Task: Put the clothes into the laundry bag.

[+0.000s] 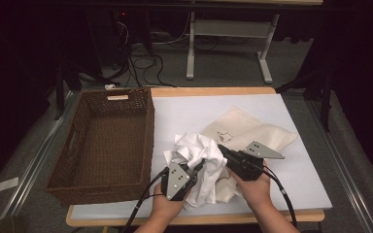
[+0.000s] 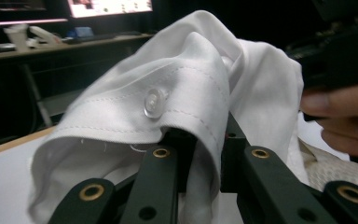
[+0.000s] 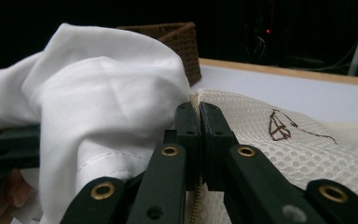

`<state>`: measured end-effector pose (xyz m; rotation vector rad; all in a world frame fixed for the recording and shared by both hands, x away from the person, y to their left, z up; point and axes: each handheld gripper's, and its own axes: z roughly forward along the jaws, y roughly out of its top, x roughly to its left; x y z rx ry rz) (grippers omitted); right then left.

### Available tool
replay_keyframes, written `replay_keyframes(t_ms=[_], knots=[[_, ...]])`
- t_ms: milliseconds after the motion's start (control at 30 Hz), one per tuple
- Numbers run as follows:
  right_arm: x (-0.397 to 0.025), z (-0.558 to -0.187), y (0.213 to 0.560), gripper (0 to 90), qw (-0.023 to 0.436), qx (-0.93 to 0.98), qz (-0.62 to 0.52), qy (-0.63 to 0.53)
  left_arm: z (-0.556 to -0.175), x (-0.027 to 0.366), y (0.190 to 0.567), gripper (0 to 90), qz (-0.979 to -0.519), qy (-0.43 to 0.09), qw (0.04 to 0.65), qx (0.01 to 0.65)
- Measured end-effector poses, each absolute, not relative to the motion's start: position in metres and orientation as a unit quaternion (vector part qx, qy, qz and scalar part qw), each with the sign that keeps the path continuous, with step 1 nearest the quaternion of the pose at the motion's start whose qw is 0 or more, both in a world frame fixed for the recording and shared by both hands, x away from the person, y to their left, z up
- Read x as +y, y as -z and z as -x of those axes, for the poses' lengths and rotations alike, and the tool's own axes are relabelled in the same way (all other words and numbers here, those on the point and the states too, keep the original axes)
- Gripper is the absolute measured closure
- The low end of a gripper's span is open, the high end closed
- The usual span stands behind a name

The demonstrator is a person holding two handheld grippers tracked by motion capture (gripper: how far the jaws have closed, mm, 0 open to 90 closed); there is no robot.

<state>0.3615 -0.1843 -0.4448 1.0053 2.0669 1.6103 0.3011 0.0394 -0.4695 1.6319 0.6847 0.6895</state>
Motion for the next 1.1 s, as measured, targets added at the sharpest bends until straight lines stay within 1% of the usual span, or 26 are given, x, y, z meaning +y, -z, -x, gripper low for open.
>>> replay_keyframes(t_ms=[67,100,233,300,433,533,600,667,700,800,900,1000,1067,1100], knots=[[-0.196,-0.359,0.449,88.3,0.169,0.734,-0.356,-0.553,-0.302,0.031,0.475,80.6,-0.713,-0.29,0.571,0.286],[-0.202,-0.358,0.451,88.3,0.17,0.74,-0.356,-0.545,-0.302,0.029,0.477,80.2,-0.714,-0.296,0.567,0.284],[-0.22,-0.351,0.453,88.3,0.18,0.753,-0.353,-0.525,-0.305,0.033,0.475,79.7,-0.7,-0.281,0.581,0.304],[-0.225,-0.349,0.453,88.2,0.177,0.746,-0.358,-0.533,-0.307,0.031,0.478,79.6,-0.704,-0.271,0.581,0.304],[-0.223,-0.351,0.456,88.1,0.172,0.739,-0.363,-0.54,-0.308,0.017,0.491,78.3,-0.725,-0.242,0.572,0.296],[-0.218,-0.35,0.453,88.1,0.18,0.74,-0.363,-0.538,-0.309,0.011,0.499,77.4,-0.746,-0.232,0.553,0.29],[-0.217,-0.349,0.451,88.1,0.183,0.738,-0.359,-0.541,-0.312,0.009,0.504,76.0,-0.756,-0.216,0.541,0.299],[-0.218,-0.348,0.449,88.1,0.185,0.737,-0.357,-0.543,-0.314,0.01,0.506,71.9,-0.757,-0.205,0.54,0.305],[-0.219,-0.348,0.449,88.1,0.183,0.736,-0.357,-0.545,-0.314,0.011,0.506,67.7,-0.753,-0.205,0.544,0.308],[-0.22,-0.346,0.451,87.9,0.186,0.739,-0.357,-0.541,-0.307,0.017,0.501,48.7,-0.744,-0.217,0.554,0.305],[-0.221,-0.344,0.451,87.8,0.184,0.738,-0.358,-0.541,-0.295,0.021,0.497,38.2,-0.737,-0.229,0.56,0.302],[-0.221,-0.343,0.451,87.8,0.187,0.74,-0.355,-0.539,-0.284,0.022,0.493,33.5,-0.734,-0.234,0.563,0.299],[-0.221,-0.343,0.45,87.8,0.186,0.739,-0.356,-0.541,-0.282,0.024,0.489,33.2,-0.729,-0.241,0.567,0.298],[-0.221,-0.344,0.45,87.8,0.186,0.739,-0.357,-0.541,-0.282,0.026,0.488,33.1,-0.726,-0.236,0.57,0.303]])
